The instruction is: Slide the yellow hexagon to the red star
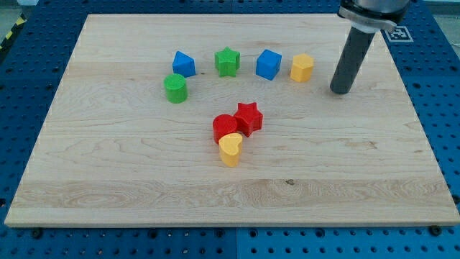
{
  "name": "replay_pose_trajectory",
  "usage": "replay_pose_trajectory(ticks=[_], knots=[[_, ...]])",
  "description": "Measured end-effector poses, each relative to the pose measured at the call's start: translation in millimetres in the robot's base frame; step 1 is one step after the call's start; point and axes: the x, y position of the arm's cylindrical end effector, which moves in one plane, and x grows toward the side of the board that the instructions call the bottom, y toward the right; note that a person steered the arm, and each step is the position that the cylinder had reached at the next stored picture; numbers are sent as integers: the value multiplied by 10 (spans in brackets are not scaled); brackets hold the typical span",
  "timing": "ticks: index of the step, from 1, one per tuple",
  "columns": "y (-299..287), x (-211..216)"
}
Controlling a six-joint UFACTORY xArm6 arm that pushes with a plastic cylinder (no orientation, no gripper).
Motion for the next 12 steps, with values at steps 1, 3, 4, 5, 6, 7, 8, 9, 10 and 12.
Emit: replay_pose_trajectory(ticks=[1,3,4,5,6,7,8,9,10,12], knots=[[-47,-514],[-407,-732],[-617,-732],[-617,-731],[-613,-639],[-613,-516],[-609,-384],[-539,-236],[-355,-80],[-71,229]])
